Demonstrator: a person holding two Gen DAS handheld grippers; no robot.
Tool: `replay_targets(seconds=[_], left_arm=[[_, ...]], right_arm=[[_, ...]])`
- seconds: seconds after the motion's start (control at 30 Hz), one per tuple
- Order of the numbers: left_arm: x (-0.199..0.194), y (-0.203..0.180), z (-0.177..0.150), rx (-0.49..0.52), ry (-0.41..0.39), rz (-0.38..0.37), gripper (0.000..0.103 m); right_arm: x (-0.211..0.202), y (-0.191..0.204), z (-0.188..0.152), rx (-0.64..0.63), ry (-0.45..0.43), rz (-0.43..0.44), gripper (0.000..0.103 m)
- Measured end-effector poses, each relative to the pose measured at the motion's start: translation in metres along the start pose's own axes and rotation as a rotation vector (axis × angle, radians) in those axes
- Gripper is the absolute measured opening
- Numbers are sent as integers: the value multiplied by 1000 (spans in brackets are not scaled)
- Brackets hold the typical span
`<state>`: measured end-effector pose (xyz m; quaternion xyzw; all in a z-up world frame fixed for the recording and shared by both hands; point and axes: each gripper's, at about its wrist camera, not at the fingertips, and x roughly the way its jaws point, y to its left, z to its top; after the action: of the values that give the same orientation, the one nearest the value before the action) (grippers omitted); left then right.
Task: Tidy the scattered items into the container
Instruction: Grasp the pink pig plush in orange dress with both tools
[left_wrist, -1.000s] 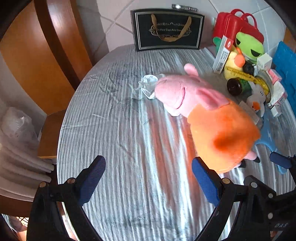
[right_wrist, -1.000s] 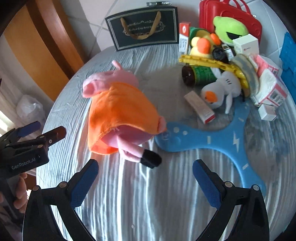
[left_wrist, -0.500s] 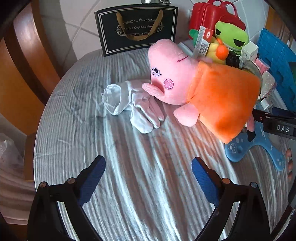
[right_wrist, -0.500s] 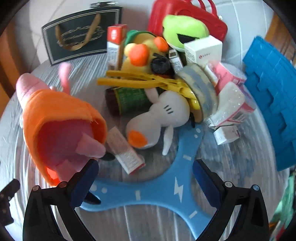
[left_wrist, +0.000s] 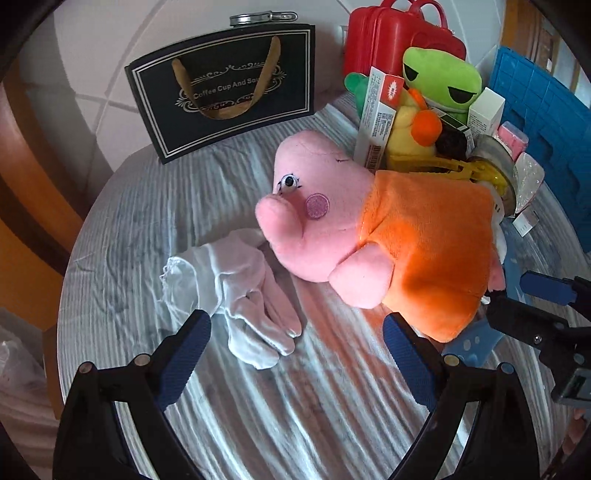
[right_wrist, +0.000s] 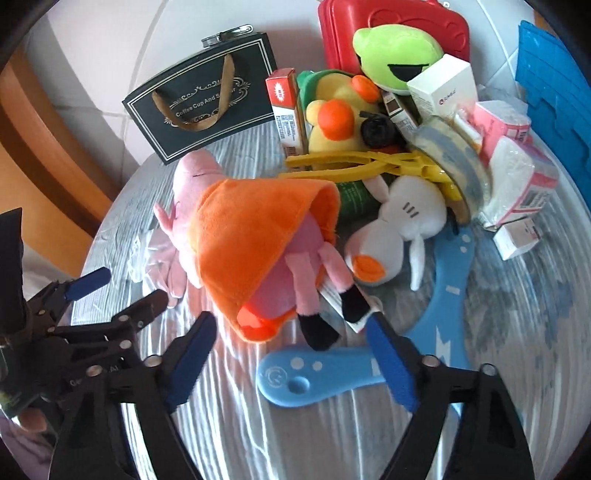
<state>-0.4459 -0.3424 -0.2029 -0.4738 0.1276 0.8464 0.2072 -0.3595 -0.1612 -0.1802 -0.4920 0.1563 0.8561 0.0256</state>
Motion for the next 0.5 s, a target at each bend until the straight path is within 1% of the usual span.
replay_targets(seconds=[0.1, 0.17, 0.2, 0.23, 0.27, 0.33, 0.43, 0.5], left_arm=[[15, 1, 5, 32, -7, -36, 95], [24, 0, 10, 46, -12, -67, 95], [29, 0, 13, 55, -13, -75, 95], [34, -2, 17, 68, -14, -81, 95], [36, -3, 20, 78, -16, -84, 95], [40, -5, 26, 104, -31, -109, 95], [48, -9, 37, 142, -43, -124, 95], [60, -10, 44, 159, -34, -141, 95]], right_arm=[[11, 0, 6, 27, 9, 72, 81], [21, 5, 15, 12, 13, 89, 81], [29, 7, 19, -3, 27, 76, 80], [38, 8, 25, -24, 39, 21, 67], [44, 5, 28, -33, 43, -27, 66], [50, -11, 39, 9, 55, 6, 66], [50, -16, 53, -34, 29, -56, 67], [53, -21, 60, -46, 39, -42, 69]])
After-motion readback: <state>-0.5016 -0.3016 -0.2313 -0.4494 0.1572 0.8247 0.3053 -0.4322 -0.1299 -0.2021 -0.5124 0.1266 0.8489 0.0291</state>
